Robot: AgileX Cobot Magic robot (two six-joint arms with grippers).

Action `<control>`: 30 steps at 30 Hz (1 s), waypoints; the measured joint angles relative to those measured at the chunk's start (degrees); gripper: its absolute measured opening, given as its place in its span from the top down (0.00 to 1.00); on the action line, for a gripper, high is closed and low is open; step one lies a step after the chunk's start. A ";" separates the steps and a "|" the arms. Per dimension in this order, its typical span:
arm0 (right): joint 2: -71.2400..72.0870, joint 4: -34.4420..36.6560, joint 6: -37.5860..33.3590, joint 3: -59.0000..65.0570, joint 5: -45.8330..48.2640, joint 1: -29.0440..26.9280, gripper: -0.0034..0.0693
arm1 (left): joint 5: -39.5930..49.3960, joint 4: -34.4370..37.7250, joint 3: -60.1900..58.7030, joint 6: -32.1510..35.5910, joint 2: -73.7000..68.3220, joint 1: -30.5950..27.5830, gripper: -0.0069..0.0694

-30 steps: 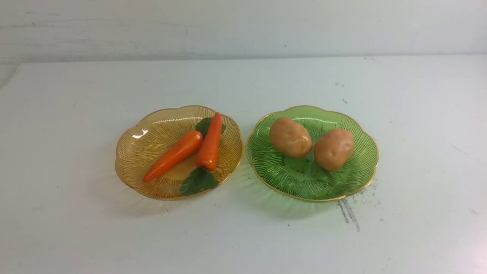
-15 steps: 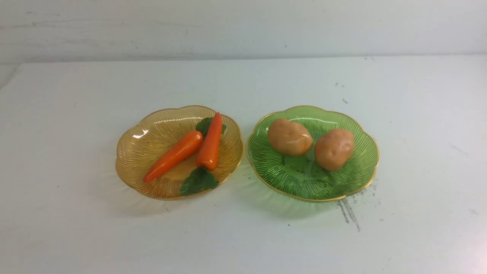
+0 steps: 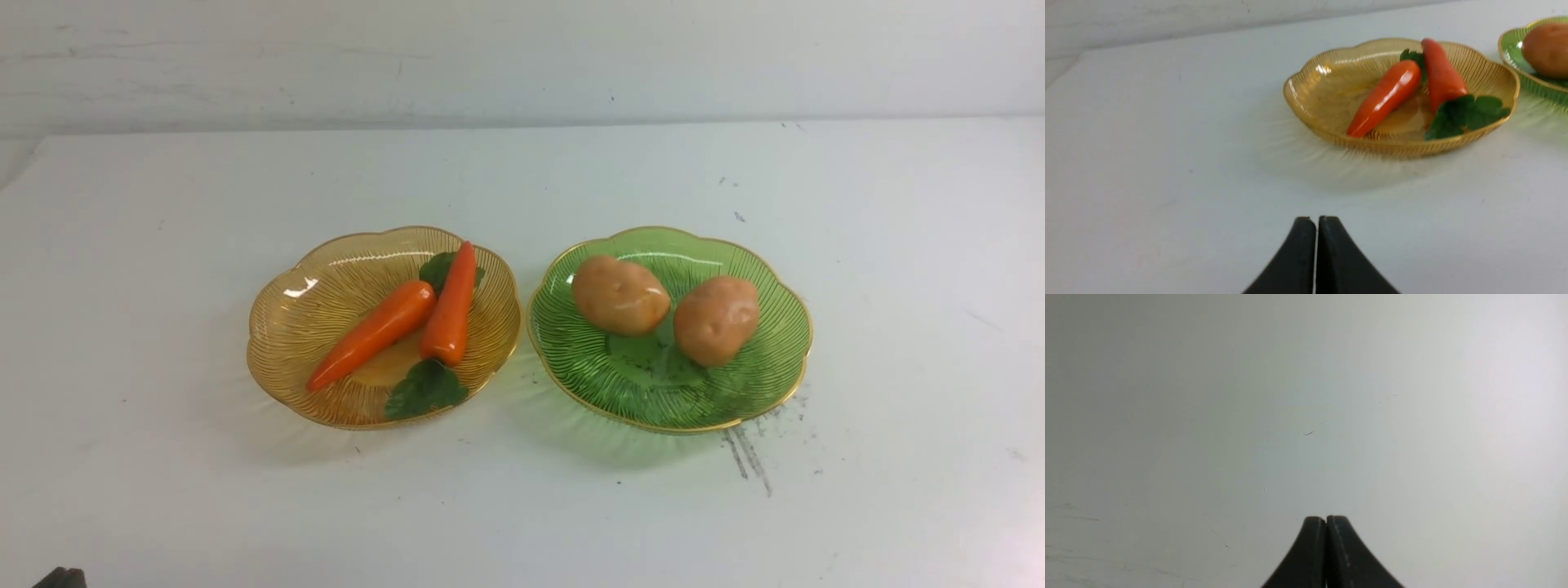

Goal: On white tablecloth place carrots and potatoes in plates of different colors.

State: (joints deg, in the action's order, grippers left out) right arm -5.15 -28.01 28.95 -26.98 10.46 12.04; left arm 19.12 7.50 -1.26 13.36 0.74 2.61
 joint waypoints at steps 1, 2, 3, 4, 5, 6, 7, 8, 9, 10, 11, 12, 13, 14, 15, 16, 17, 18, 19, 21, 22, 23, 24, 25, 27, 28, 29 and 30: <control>0.00 0.00 0.00 0.00 0.00 0.00 0.97 | 0.07 -0.16 -0.25 0.00 0.00 -0.06 0.91; 0.00 0.00 0.00 0.00 0.00 0.00 0.97 | 0.47 -0.43 -0.30 0.04 0.00 -0.06 0.91; 0.00 0.00 0.00 0.00 0.00 0.00 0.97 | 1.37 -0.65 -0.30 0.04 0.00 -0.06 0.91; 0.00 0.00 0.00 0.00 0.00 0.00 0.97 | 1.89 -0.72 -0.36 0.04 0.00 -0.06 0.91; 0.00 0.00 0.00 0.00 0.00 0.00 0.97 | 2.04 -0.86 -0.36 0.04 0.00 -0.06 0.91; 0.00 0.00 0.00 0.00 0.00 0.00 0.97 | 2.04 -0.92 -0.36 0.04 0.00 -0.06 0.91; 0.00 0.00 0.00 0.00 0.00 0.00 0.97 | 2.12 -0.92 -0.36 -0.08 0.00 -0.06 0.91; 0.00 0.00 0.00 0.00 0.00 0.00 0.97 | 2.12 -0.98 -0.36 -0.21 0.00 -0.06 0.91; 0.00 0.00 0.00 0.00 0.00 0.00 0.97 | 2.12 -0.97 -0.36 -0.51 0.00 -0.06 0.91; 0.00 0.00 0.00 0.00 0.00 0.00 0.97 | 2.12 -1.05 -0.36 -0.65 0.00 -0.06 0.91; 0.00 0.00 0.00 0.00 0.00 0.00 0.97 | 2.12 -1.05 -0.36 -0.97 0.00 -0.06 0.91; 0.00 0.00 0.00 0.00 0.00 0.00 0.97 | 2.12 -1.05 -0.36 -1.06 0.00 -0.06 0.91; 0.00 0.00 0.00 0.00 0.00 0.00 0.97 | 2.12 -1.05 -0.36 -1.09 0.00 -0.06 0.91; 0.00 0.00 0.00 0.00 0.00 0.00 0.97 | 2.12 -1.05 -0.36 -1.08 0.00 -0.06 0.91; 0.00 0.00 0.00 0.00 0.00 0.00 0.97 | 2.12 -1.05 -0.36 -1.08 0.00 -0.06 0.91; 0.00 0.00 0.00 0.00 0.00 0.00 0.97 | 2.12 -1.05 -0.36 -1.08 0.00 -0.06 0.91; 0.00 0.00 0.00 0.00 0.00 0.00 0.97 | 2.12 -1.05 -0.36 -1.08 0.00 -0.06 0.91; 0.00 0.00 0.00 0.00 0.00 0.00 0.97 | 2.12 -1.05 -0.36 -1.33 0.00 -0.06 0.91; 0.00 0.00 0.00 0.00 0.00 0.00 0.97 | 2.12 -1.05 -0.36 -1.39 0.00 -0.06 0.91; 0.00 0.00 0.00 0.00 0.00 0.00 0.97 | 2.12 -1.09 -0.36 -1.45 0.00 -0.06 0.91; 0.00 0.00 0.00 0.00 0.00 0.00 0.97 | 2.12 -1.09 -0.36 -1.45 0.00 -0.06 0.91; 0.00 0.00 0.00 0.00 0.00 0.00 0.97 | 2.12 -1.09 -0.36 -1.45 0.00 -0.06 0.91; 0.00 0.00 0.00 0.00 0.00 0.00 0.97 | 2.12 -1.09 -0.36 -1.45 0.00 -0.06 0.91; 0.00 0.00 0.00 0.00 0.00 0.00 0.97 | 2.12 -1.09 -0.36 -1.45 0.00 -0.06 0.91; 0.00 0.00 0.00 0.00 0.00 0.00 0.97 | 2.12 -1.09 -0.36 -1.45 0.00 -0.06 0.91; 0.00 0.00 0.00 0.00 0.00 0.00 0.97 | 2.12 -1.09 -0.36 -1.45 0.00 -0.06 0.91; 0.00 0.00 0.00 0.00 0.00 0.00 0.97 | 2.12 -1.09 -0.36 -1.45 0.00 -0.06 0.91; 0.00 0.00 0.00 0.00 0.00 0.00 0.97 | 2.12 -1.09 -0.36 -1.45 0.00 -0.06 0.91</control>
State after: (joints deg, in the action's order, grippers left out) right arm -5.15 -28.01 28.95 -26.98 10.46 12.04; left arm 21.23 6.41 -1.62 11.91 0.74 2.55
